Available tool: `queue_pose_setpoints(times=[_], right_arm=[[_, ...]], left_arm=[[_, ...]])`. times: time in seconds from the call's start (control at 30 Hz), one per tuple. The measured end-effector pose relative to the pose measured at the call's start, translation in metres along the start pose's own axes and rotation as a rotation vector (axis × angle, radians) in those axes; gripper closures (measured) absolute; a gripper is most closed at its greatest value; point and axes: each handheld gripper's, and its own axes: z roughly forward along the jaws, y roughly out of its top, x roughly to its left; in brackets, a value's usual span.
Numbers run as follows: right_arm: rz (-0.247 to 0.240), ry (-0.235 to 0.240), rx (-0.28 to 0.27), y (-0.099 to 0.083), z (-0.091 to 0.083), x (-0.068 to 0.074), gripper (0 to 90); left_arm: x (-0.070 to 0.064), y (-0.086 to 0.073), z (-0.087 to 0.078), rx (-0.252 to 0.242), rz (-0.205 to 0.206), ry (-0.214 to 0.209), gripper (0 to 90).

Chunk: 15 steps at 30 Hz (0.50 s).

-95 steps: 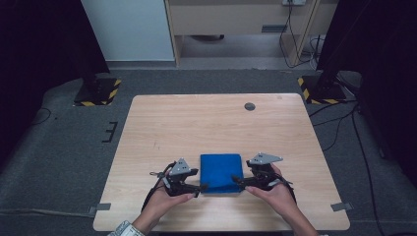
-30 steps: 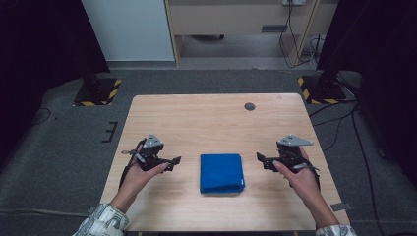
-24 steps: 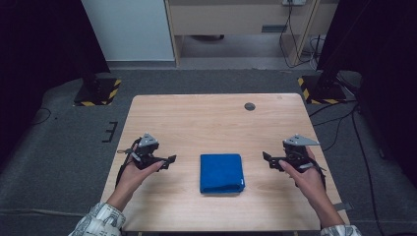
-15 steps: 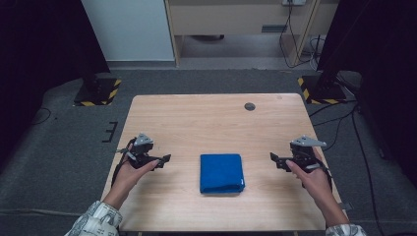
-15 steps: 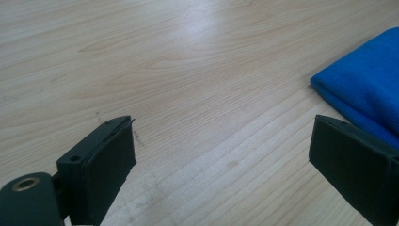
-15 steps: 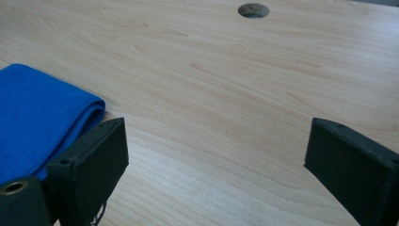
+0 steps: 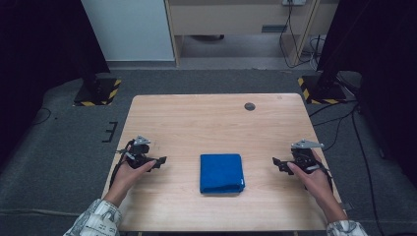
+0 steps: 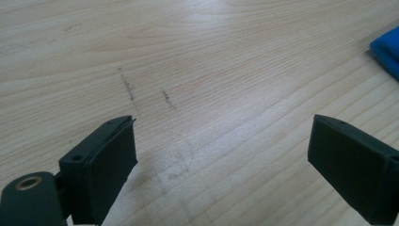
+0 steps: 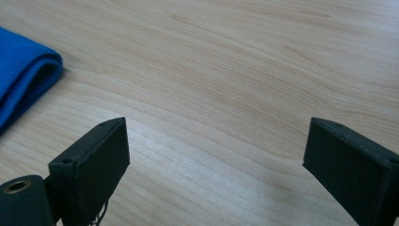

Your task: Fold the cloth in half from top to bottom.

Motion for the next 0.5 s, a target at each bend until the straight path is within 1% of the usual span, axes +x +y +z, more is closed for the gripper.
queue_pose_setpoints(times=[0.07,0.23,0.3,0.33,0.37,0.43,0.5], right_arm=[[-0.002,-0.001,0.012,0.001,0.005,-0.003,7.7],[0.03,-0.023,0.025,0.006,0.018,-0.017,7.8],[0.035,-0.037,0.028,0.009,0.023,-0.023,7.7],[0.052,-0.048,0.037,0.009,0.026,-0.025,7.8],[0.057,-0.058,0.042,0.009,0.028,-0.026,7.8],[0.065,-0.095,0.058,0.008,0.034,-0.029,8.0],[0.055,-0.117,0.062,0.007,0.038,-0.028,7.1]], left_arm=[[0.003,0.0,0.003,0.006,-0.006,0.01,7.9],[0.01,0.001,0.012,-0.025,-0.04,0.034,8.3],[0.012,0.001,0.017,-0.027,-0.053,0.04,8.3],[0.012,0.002,0.019,-0.017,-0.056,0.044,8.3],[0.013,0.002,0.023,-0.006,-0.057,0.054,8.3],[0.015,0.003,0.026,-0.016,-0.061,0.067,8.2],[0.015,0.004,0.028,-0.025,-0.065,0.08,8.3]])
